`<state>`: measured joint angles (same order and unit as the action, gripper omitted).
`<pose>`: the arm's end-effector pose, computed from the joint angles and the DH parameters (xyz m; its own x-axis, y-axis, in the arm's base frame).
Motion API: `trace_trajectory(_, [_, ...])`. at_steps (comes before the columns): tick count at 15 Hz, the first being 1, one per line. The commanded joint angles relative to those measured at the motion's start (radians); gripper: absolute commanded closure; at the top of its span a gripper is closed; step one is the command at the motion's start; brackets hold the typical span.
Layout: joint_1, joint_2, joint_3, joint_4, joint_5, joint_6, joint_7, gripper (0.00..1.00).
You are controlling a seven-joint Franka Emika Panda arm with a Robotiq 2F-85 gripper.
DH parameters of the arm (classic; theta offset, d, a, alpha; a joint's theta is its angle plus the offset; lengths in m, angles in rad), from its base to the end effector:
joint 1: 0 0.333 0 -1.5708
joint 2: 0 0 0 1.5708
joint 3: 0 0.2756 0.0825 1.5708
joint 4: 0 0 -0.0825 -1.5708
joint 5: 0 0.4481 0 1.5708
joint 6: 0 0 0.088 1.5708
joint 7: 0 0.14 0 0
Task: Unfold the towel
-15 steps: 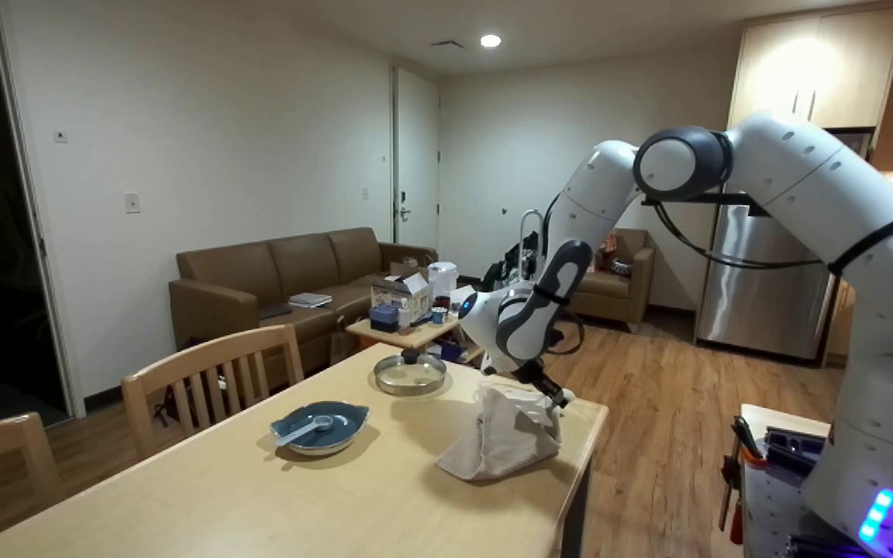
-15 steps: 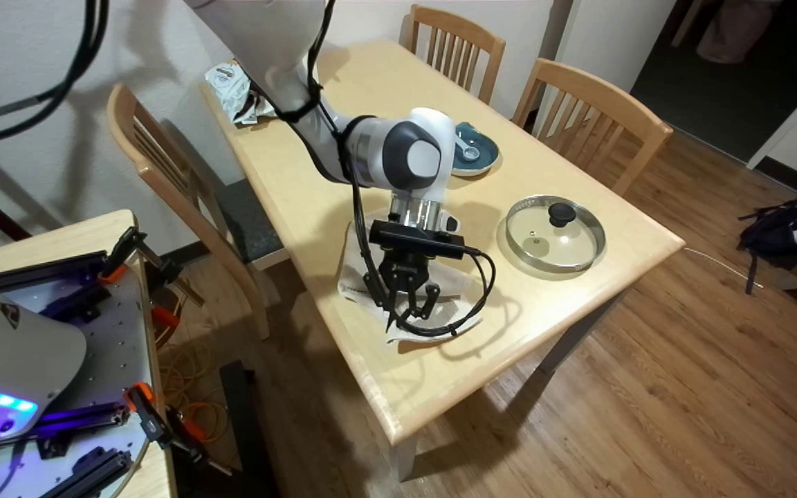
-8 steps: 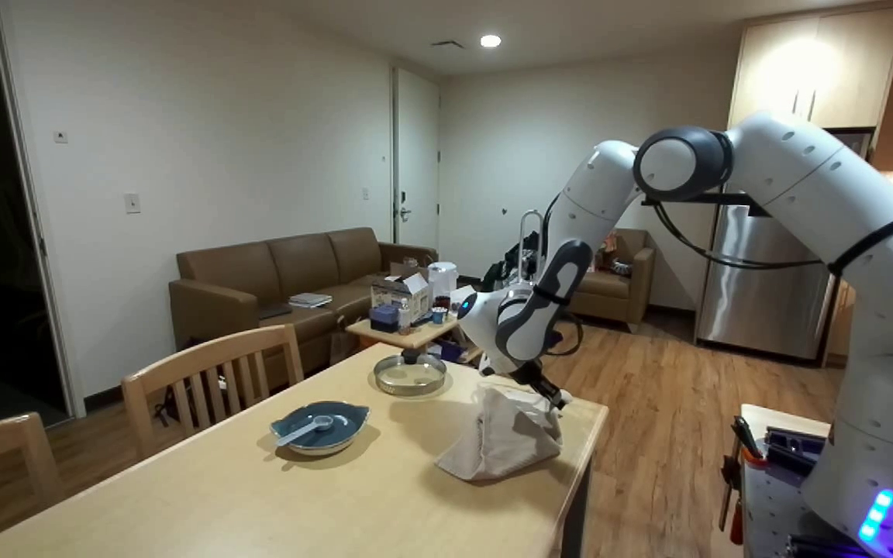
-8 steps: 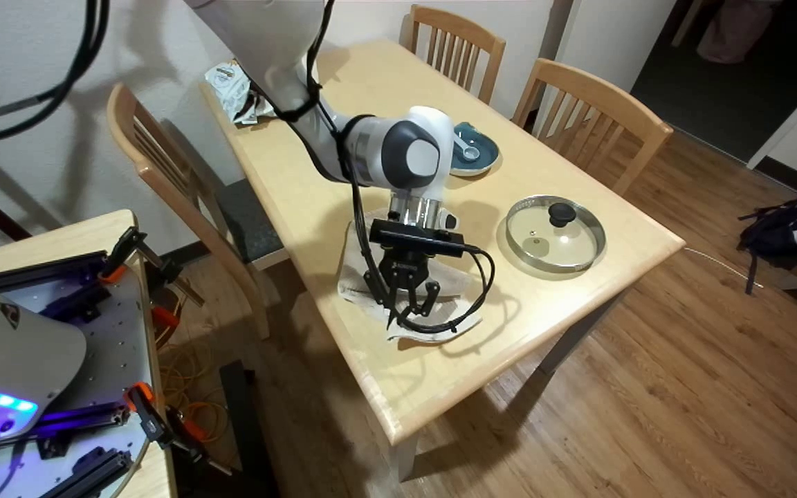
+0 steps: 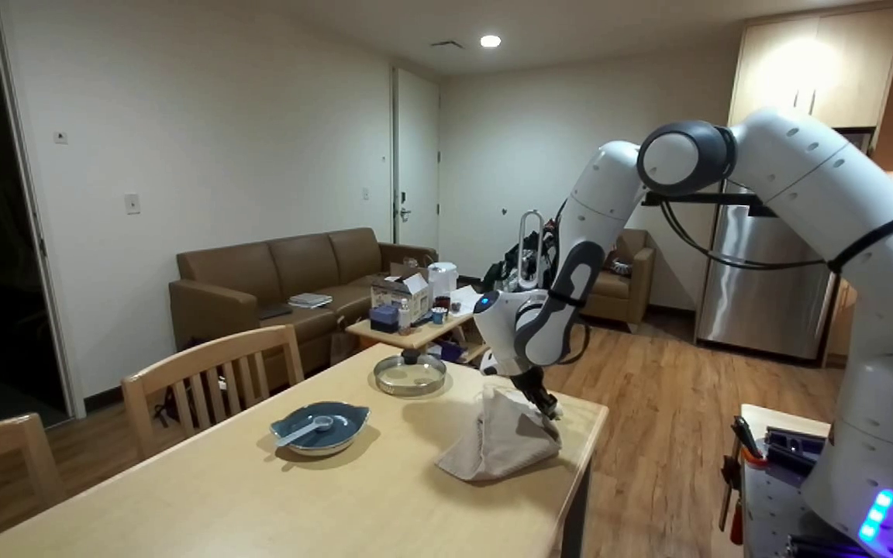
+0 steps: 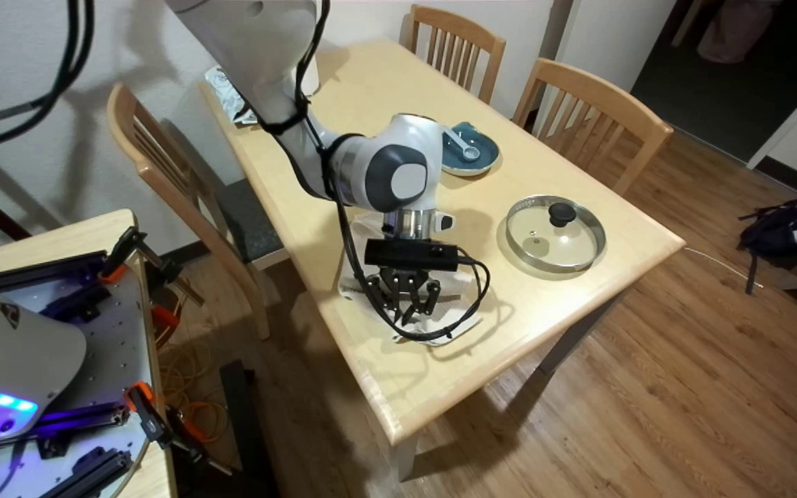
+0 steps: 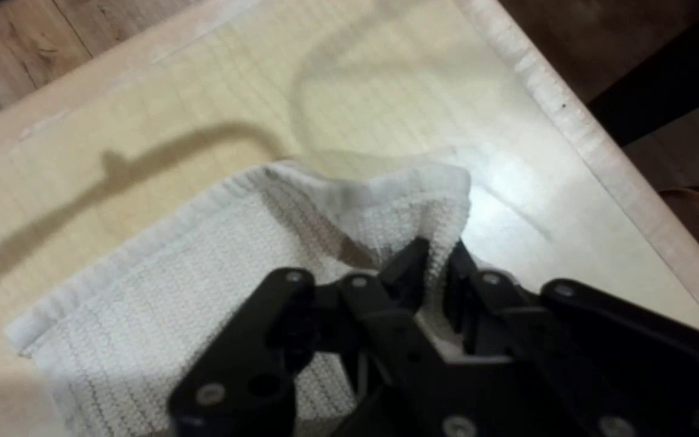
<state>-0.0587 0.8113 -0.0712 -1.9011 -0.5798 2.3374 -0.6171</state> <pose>0.5474 -0.1020 -0.0676 0.4676 0.7227 -0.5090 0.8301 -0.5569 -0.0283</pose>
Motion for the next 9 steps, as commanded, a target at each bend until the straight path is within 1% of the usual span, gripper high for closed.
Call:
trace_trajectory(1, [-0.023,-0.064,-0.009,-0.126,-0.054,0.150,0.016,0.96])
trace_trajectory(3, [-0.023,-0.089,-0.022,-0.171,-0.065,0.190,0.025,0.96])
trace_trajectory(5, [-0.022,-0.113,-0.041,-0.213,-0.072,0.201,0.030,0.96])
trace_trajectory(6, [-0.019,-0.127,-0.053,-0.234,-0.076,0.191,0.036,0.96])
trace_trajectory(9, [0.007,-0.163,-0.111,-0.283,-0.109,0.134,0.115,0.96])
